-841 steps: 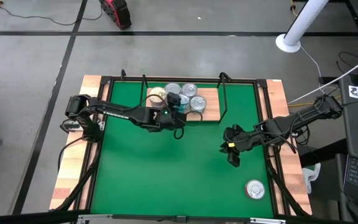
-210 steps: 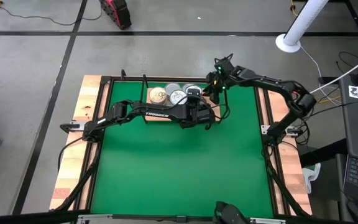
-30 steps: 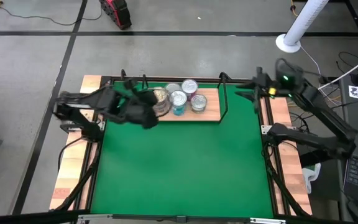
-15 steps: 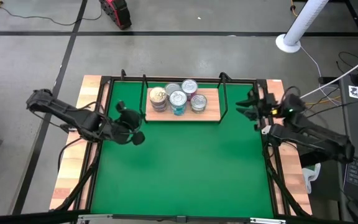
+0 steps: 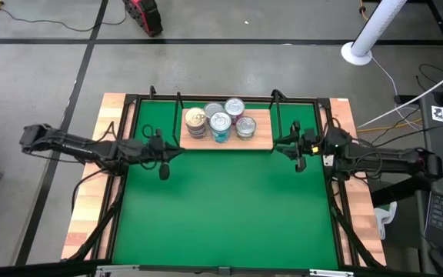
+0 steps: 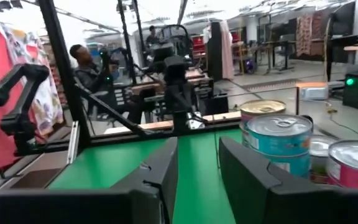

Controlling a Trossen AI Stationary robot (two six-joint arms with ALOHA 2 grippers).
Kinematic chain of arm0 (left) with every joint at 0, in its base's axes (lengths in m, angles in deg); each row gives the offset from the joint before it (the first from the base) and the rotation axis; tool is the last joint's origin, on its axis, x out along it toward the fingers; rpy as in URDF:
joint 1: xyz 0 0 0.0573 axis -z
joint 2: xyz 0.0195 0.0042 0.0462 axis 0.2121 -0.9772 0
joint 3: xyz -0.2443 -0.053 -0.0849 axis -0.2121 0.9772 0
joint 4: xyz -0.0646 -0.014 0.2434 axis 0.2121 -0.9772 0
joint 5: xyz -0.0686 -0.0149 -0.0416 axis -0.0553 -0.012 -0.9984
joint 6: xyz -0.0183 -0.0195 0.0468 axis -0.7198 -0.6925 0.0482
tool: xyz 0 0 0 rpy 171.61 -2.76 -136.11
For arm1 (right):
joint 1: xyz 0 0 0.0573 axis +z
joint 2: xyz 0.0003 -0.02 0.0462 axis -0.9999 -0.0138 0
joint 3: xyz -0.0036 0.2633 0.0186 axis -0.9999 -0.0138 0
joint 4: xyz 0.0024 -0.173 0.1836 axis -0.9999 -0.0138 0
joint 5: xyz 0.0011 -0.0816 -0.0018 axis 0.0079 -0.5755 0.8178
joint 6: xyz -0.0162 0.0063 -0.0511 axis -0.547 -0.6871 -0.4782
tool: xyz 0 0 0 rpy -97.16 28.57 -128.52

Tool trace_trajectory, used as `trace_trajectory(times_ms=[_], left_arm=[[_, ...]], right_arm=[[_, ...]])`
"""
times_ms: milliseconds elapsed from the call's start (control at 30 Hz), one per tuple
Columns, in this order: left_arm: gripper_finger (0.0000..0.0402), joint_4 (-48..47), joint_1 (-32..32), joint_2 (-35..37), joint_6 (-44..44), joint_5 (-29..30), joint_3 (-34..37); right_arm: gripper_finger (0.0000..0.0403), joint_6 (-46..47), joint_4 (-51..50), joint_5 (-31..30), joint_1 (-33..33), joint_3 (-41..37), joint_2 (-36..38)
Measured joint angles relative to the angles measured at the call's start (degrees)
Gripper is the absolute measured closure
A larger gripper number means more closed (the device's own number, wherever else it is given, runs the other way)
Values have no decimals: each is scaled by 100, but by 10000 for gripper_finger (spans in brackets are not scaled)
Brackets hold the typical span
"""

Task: Stack canned seafood by type on shelf
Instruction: Return to Home Position

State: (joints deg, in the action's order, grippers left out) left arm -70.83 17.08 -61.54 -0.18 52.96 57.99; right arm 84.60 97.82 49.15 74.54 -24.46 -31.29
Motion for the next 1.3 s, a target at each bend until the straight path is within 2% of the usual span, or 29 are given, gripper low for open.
trace_trajectory(times_ms=[167, 367, 500, 733, 933, 1133, 1300], left_arm=[[399, 283, -409, 787, 76, -462, 622], [399, 239, -493, 2009, 226, -541, 1146], [399, 13, -486, 2728, 488, -697, 1420], [399, -1057, -484, 3625, 543, -850, 1422], [399, -1255, -482, 3829, 764, -1245, 1420], [398, -1253, -486, 3681, 976, -1232, 1420], [398, -1258, -486, 3530, 1022, -1229, 1420]], right_arm=[[285, -55, 6, -438, 240, -113, -10], [285, -27, 140, -989, 231, -695, 455], [285, 69, 431, -958, 229, -1090, 735], [285, 10, -30, -909, 229, -1182, 1075], [285, -412, -462, -871, 229, -1187, 1085], [285, -358, -1733, -871, 229, -1193, 1081], [285, -283, -2058, -972, 229, -1197, 1081]])
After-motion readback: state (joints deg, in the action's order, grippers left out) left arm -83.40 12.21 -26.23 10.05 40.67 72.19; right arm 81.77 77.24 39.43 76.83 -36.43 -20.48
